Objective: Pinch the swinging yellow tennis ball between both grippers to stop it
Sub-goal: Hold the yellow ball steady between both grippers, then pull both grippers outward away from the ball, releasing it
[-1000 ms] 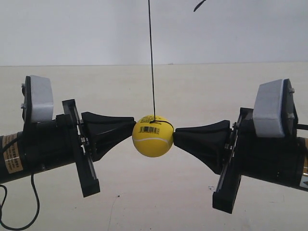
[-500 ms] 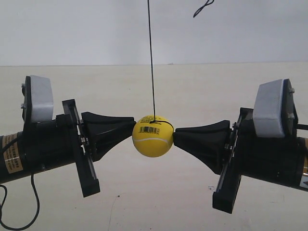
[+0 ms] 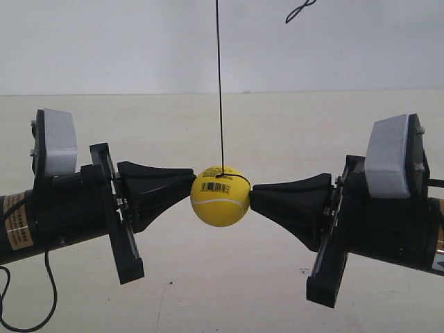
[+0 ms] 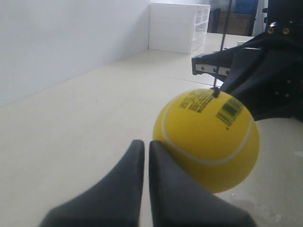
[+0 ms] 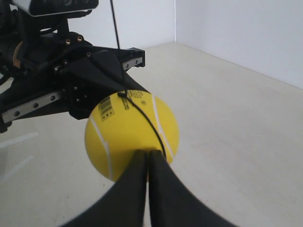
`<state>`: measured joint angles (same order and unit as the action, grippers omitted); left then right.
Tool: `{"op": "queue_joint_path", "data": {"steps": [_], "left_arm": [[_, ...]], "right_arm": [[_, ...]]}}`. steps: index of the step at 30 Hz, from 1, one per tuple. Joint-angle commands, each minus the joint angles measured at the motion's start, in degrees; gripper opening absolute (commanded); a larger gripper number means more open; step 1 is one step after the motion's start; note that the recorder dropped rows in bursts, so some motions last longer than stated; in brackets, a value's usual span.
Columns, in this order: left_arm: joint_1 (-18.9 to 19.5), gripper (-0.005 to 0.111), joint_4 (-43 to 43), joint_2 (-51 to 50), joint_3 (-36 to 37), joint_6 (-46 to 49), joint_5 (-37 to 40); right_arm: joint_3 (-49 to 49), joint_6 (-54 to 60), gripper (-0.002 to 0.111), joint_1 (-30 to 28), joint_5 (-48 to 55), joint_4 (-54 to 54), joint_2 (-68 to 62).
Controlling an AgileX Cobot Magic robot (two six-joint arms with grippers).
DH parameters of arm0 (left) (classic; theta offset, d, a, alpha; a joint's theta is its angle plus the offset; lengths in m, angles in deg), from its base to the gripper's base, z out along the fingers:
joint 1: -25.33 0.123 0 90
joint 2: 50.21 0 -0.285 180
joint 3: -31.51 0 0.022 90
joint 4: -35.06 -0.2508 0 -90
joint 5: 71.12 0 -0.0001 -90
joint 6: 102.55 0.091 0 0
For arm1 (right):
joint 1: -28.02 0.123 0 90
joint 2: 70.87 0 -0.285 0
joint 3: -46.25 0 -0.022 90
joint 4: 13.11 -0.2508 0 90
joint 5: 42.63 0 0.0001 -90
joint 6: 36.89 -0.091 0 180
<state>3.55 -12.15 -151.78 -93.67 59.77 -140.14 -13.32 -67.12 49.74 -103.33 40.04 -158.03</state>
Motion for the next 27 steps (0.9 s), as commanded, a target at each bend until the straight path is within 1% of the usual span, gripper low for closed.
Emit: {"op": "queue_joint_path", "data": {"steps": [1,10,16,20,25,27], "left_arm": [[-0.77,0.005,-1.68,-0.27,-0.28,0.28,-0.94],[-0.77,0.005,-1.68,-0.27,-0.17,0.28,-0.94],[-0.55,0.005,0.66,-0.27,-0.17,0.28,-0.60],[-0.55,0.005,4.79,-0.27,-0.17,0.28,2.82],[-0.55,0.005,15.24,-0.27,-0.17,0.28,10.79],[-0.55,0.005,18.70,-0.27,-0.17,0.28,12.77]], "right_arm": [[0.28,0.34,0.000,0.15,-0.54,-0.03,-0.14],[0.28,0.77,0.000,0.15,0.04,-0.64,-0.14],[0.28,0.77,0.000,0.15,8.29,-5.73,2.22],[0.28,0.77,0.000,0.15,13.01,-9.12,3.41],[0.28,0.77,0.000,0.15,16.90,-10.65,4.99],[0.28,0.77,0.000,0.15,17.71,-10.99,5.43]]}}
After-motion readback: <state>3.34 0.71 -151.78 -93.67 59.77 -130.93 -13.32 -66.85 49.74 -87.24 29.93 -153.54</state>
